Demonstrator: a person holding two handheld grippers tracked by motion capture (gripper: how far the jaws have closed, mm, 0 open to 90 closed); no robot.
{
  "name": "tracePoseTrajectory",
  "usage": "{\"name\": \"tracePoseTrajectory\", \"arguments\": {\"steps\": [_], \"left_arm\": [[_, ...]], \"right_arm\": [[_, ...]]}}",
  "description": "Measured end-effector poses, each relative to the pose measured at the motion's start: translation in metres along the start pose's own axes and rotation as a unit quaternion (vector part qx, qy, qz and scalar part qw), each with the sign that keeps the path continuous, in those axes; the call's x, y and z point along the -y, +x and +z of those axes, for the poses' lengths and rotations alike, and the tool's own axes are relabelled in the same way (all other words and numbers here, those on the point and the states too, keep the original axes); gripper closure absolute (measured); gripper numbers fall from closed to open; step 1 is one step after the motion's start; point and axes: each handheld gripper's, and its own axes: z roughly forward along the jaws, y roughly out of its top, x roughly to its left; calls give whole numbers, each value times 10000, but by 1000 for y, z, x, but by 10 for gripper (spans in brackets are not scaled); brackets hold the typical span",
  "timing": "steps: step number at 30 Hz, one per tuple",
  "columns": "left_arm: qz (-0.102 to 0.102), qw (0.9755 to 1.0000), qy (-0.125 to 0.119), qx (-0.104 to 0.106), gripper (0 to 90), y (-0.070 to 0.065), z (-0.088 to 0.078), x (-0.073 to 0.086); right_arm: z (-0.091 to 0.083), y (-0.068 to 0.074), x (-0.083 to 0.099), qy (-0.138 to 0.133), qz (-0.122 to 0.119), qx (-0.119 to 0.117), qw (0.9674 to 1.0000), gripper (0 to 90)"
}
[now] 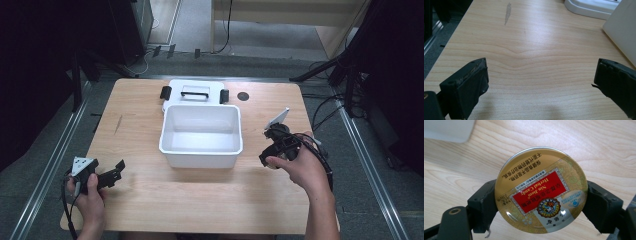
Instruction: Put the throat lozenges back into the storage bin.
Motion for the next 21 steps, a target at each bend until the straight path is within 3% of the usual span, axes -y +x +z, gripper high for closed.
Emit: {"name": "tracePoseTrajectory", "arguments": {"steps": [21], "left_arm": [[-6, 10000, -6, -11, 0, 0, 0, 0]], "right_arm": [[-45, 19, -31, -39, -288, 153, 9995, 203]]}}
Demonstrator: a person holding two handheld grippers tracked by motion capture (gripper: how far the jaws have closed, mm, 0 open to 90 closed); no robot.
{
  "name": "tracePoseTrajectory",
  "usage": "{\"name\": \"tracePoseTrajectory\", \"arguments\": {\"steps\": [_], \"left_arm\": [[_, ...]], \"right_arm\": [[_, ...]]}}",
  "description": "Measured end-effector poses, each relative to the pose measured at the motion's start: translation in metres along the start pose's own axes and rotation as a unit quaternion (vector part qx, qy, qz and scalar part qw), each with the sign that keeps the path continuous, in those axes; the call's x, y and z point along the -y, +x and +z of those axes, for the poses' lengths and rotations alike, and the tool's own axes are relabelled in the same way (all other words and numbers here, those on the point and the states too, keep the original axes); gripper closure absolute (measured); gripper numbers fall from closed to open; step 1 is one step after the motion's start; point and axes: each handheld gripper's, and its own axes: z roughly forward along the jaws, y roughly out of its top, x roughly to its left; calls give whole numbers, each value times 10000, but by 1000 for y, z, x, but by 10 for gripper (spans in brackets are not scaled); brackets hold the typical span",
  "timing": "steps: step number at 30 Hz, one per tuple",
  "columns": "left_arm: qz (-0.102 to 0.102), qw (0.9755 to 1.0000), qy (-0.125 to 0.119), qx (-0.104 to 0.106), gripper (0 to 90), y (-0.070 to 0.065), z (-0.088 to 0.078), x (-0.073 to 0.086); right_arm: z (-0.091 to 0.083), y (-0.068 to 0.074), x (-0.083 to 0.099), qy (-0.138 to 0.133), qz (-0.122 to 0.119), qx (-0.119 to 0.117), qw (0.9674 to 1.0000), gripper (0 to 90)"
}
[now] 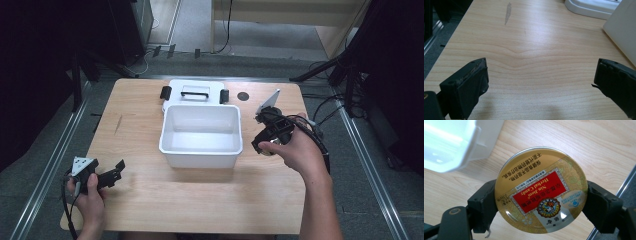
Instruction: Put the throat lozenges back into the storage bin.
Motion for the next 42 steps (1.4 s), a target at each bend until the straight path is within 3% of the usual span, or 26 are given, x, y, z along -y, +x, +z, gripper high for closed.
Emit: {"name": "tracePoseTrajectory", "arguments": {"steps": [16, 42], "left_arm": [[-29, 10000, -5, 25, 0, 1, 0, 0], [-34, 10000, 27, 32, 0, 1, 0, 0]], "right_arm": [[-18, 25, -27, -79, -303, 40, 9995, 203], [-8, 67, -57, -95, -775, -38, 9969, 203]]}}
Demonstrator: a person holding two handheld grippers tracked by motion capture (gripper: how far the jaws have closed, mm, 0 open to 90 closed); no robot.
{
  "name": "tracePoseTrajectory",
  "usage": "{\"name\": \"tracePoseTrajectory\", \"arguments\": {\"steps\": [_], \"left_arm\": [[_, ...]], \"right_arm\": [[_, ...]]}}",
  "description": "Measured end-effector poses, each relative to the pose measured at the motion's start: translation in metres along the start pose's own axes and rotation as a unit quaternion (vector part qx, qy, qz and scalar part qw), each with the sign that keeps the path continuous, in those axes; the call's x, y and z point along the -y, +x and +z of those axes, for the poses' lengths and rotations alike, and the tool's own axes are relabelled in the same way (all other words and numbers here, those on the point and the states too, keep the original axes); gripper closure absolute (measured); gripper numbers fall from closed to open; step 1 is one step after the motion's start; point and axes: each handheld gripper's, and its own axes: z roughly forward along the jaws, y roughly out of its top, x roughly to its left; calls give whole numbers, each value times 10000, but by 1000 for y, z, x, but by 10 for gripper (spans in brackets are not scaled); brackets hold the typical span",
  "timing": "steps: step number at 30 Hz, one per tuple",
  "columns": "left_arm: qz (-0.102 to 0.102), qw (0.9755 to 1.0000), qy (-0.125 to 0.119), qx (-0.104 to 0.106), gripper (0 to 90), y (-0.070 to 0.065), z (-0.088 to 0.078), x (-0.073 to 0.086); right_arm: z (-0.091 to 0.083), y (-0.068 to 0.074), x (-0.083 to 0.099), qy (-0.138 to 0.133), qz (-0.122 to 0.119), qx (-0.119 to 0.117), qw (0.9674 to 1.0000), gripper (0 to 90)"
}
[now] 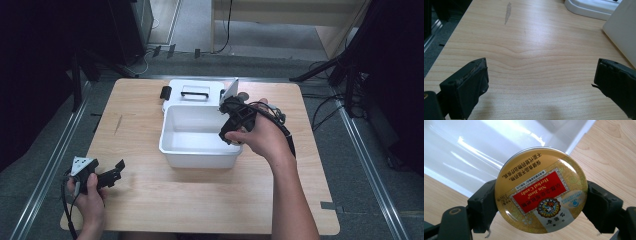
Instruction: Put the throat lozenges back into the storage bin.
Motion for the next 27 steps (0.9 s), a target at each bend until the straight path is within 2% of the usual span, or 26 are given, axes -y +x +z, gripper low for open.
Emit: {"name": "tracePoseTrajectory", "arguments": {"steps": [5, 6, 8, 10, 11, 13, 15, 16, 18, 19, 20, 21, 22, 23, 24, 25, 26, 27], "left_arm": [[0, 10000, -8, 1, 0, 0, 0, 0], [0, 10000, -12, 4, 0, 0, 0, 0], [-1, 10000, -9, 1, 0, 0, 0, 0], [-5, 10000, -7, -2, 0, 0, 0, 0], [2, 10000, -20, 10, 0, 0, 0, 0], [-6, 10000, -19, 6, 0, 0, 0, 0], [-5, 10000, -21, 5, 0, 0, 0, 0], [-6, 10000, -21, 4, 0, 0, 0, 0], [-6, 10000, -18, 2, 0, 0, 0, 0], [-6, 10000, -21, 4, 0, 0, 0, 0], [-5, 10000, -23, 4, 0, 0, 0, 0], [-3, 10000, -15, 1, 0, 0, 0, 0], [-3, 10000, -15, 1, 0, 0, 0, 0], [-2, 10000, -20, -2, 0, 0, 0, 0], [-1, 10000, -20, -3, 0, 0, 0, 0], [-1, 10000, -20, -3, 0, 0, 0, 0], [6, 10000, -21, -9, 0, 0, 0, 0], [4, 10000, -21, -8, 0, 0, 0, 0]], "right_arm": [[4, 5, -3, -97, -232, 64, 9997, 203], [6, 7, -3, -160, -391, 22, 9991, 203], [7, 8, -3, -186, -486, 27, 9986, 203], [9, 9, -3, -284, -689, 63, 9972, 203], [9, 9, -3, -284, -689, 63, 9972, 203], [11, 12, -2, -415, -969, 41, 9944, 203], [13, 13, -2, -511, -1226, -48, 9911, 203], [16, 12, -2, -591, -1498, -101, 9869, 203], [18, 11, -2, -658, -1696, -94, 9833, 203], [18, 11, -2, -658, -1696, -94, 9833, 203], [19, 11, -2, -704, -1826, -69, 9806, 203], [21, 10, -2, -787, -2053, -17, 9755, 203], [21, 10, -2, -787, -2053, -17, 9755, 203], [22, 10, -1, -883, -2318, 79, 9687, 203], [23, 10, 0, -893, -2436, 92, 9657, 203], [23, 10, 0, -893, -2436, 92, 9657, 203], [26, 10, 1, -935, -2660, 133, 9593, 203], [26, 10, 1, -935, -2660, 133, 9593, 203]]}}
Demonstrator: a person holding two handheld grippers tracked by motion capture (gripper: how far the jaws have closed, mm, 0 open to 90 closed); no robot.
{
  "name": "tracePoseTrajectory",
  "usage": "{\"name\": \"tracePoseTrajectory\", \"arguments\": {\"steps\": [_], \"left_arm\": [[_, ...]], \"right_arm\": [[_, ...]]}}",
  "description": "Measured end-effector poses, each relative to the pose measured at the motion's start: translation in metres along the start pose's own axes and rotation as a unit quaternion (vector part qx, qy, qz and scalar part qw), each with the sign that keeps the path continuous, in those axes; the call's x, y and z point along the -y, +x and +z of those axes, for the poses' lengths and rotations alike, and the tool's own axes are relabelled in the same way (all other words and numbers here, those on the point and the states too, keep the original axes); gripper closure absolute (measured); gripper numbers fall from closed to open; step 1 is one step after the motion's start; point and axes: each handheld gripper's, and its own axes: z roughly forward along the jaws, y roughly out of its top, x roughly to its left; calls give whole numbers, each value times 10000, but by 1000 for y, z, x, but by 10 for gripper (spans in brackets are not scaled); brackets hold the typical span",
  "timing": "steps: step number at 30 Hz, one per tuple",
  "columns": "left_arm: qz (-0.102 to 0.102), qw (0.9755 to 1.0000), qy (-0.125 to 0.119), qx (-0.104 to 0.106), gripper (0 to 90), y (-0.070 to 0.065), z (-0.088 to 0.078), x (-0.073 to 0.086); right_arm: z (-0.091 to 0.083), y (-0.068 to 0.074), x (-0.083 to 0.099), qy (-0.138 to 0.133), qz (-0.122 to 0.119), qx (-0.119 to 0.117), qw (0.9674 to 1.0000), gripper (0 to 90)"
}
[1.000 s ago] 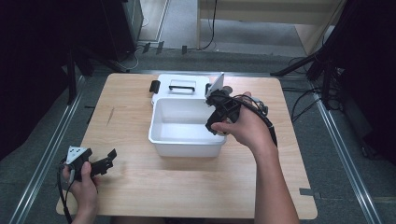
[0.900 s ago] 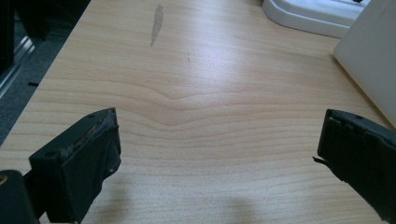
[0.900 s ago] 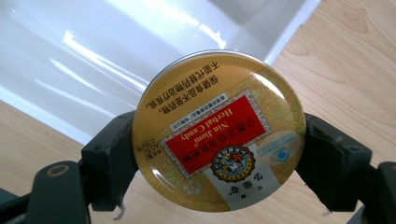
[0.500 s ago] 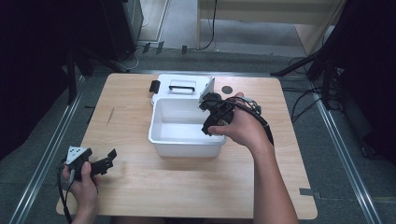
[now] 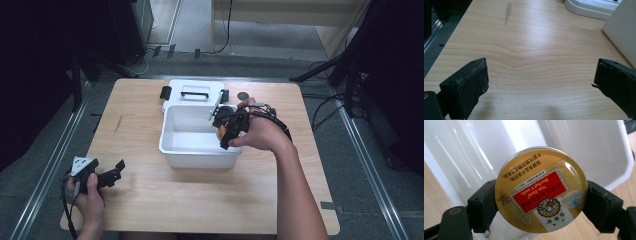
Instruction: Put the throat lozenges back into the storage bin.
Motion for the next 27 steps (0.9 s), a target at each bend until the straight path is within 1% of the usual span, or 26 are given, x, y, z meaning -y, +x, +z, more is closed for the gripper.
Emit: {"name": "tracePoseTrajectory", "arguments": {"steps": [1, 2, 3, 4, 7, 9, 12, 13, 15, 20, 26, 27], "left_arm": [[-15, 10000, 2, 3, 0, 0, 0, 0], [-16, 10000, 3, 2, 0, 0, 0, 0], [-16, 10000, 3, 2, 0, 0, 0, 0], [-16, 10000, 3, 3, 0, 0, 0, 0], [-10, 10000, 8, 7, 0, 0, 0, 0], [-4, 10000, 14, 6, 0, 0, 0, 0], [-8, 10000, 17, 9, 0, 0, 0, 0], [-9, 10000, 16, 8, 0, 0, 0, 0], [-9, 10000, 18, 9, 0, 0, 0, 0], [-5, 10000, 21, 11, 0, 0, 0, 0], [-6, 10000, 18, 9, 0, 0, 0, 0], [-6, 10000, 19, 9, 0, 0, 0, 0]], "right_arm": [[2, 1, 0, -11, -187, 31, 9998, 203], [3, 1, 0, -12, -238, 46, 9997, 204], [3, 1, 0, -12, -238, 46, 9997, 204], [4, 2, 0, -10, -306, 57, 9995, 203], [9, 1, -1, 16, -360, 24, 9993, 203], [11, 1, -1, 46, -332, 21, 9994, 203], [15, 1, -3, 94, -373, 19, 9993, 204], [19, 1, -3, 134, -426, -4, 9990, 203], [20, 1, -4, 162, -444, -4, 9989, 203], [29, 1, -5, 267, -485, -37, 9985, 203], [38, 2, -6, 357, -494, -93, 9981, 203], [41, 1, -6, 386, -446, -104, 9982, 203]]}}
